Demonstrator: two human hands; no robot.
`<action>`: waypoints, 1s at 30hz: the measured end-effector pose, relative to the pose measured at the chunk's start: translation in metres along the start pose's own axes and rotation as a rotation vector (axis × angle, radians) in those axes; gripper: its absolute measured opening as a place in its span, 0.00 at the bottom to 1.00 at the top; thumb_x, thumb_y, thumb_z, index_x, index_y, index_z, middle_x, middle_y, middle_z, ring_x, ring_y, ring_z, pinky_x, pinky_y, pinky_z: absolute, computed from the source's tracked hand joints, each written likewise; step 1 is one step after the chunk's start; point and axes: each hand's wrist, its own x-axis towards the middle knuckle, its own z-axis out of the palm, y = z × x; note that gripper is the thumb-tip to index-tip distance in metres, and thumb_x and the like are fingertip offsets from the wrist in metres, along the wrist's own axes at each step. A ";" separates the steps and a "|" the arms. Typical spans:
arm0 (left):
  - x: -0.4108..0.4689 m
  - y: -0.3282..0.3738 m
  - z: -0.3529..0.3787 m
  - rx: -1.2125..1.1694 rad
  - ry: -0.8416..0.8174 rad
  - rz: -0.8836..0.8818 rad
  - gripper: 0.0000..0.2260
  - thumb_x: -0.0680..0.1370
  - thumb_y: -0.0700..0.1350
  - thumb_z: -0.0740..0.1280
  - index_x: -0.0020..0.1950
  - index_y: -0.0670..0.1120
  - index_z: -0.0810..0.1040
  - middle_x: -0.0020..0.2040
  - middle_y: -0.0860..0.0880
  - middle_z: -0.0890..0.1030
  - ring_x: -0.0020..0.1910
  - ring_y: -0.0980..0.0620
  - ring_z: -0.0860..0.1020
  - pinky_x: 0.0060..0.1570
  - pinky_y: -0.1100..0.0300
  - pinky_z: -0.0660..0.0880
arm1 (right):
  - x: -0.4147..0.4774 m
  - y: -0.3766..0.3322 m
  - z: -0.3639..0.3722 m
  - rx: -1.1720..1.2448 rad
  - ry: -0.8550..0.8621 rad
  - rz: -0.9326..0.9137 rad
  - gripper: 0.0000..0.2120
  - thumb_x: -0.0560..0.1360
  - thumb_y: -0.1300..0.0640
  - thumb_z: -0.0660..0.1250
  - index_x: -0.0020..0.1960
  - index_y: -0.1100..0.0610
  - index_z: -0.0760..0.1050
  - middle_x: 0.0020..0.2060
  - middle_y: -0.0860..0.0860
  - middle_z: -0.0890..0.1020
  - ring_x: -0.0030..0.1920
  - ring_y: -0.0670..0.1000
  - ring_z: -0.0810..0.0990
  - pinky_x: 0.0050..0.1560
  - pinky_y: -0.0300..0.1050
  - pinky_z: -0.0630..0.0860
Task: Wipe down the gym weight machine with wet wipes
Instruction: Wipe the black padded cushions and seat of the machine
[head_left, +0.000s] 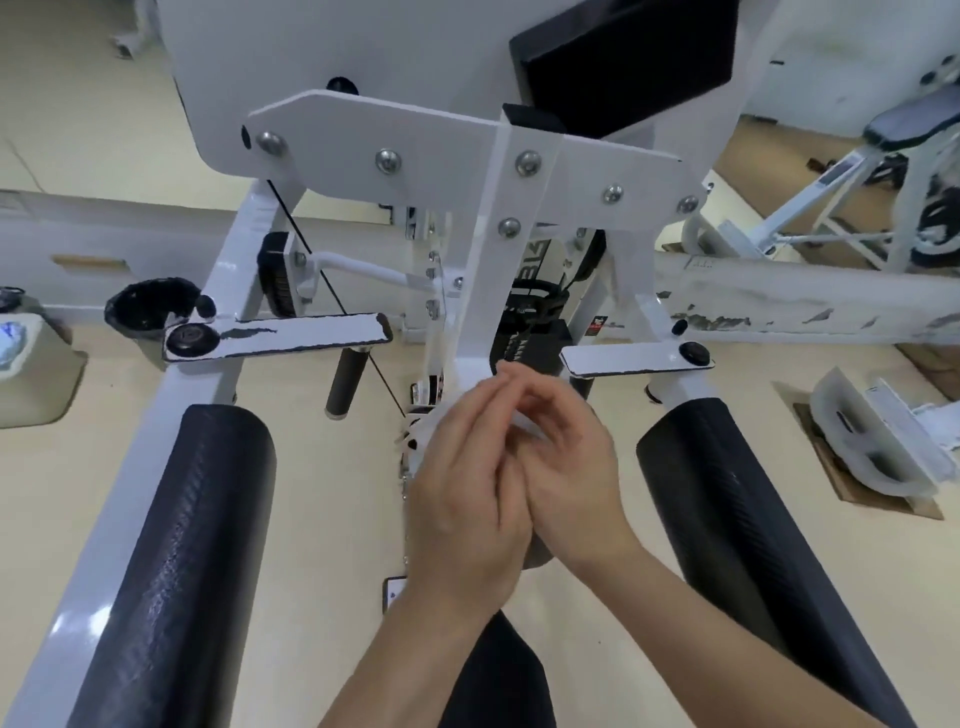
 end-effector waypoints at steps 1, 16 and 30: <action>0.000 -0.002 0.009 0.064 -0.070 0.009 0.21 0.79 0.42 0.54 0.72 0.45 0.71 0.70 0.51 0.73 0.69 0.58 0.69 0.68 0.63 0.67 | 0.006 -0.001 -0.004 0.078 0.040 0.070 0.22 0.72 0.79 0.60 0.56 0.59 0.77 0.51 0.49 0.84 0.55 0.51 0.83 0.56 0.45 0.78; -0.064 -0.092 0.086 -0.141 0.650 -0.541 0.21 0.83 0.51 0.48 0.65 0.47 0.76 0.60 0.54 0.80 0.61 0.57 0.77 0.60 0.57 0.75 | 0.001 0.066 -0.021 -1.123 -0.246 -0.851 0.20 0.79 0.59 0.59 0.70 0.63 0.71 0.70 0.60 0.73 0.72 0.59 0.69 0.70 0.57 0.67; -0.049 -0.073 0.086 -0.224 0.750 -0.804 0.19 0.81 0.47 0.51 0.64 0.46 0.77 0.58 0.53 0.80 0.59 0.57 0.77 0.58 0.66 0.72 | -0.090 0.112 -0.051 -0.012 -0.086 0.807 0.14 0.78 0.69 0.61 0.50 0.55 0.83 0.48 0.56 0.85 0.47 0.54 0.85 0.49 0.46 0.80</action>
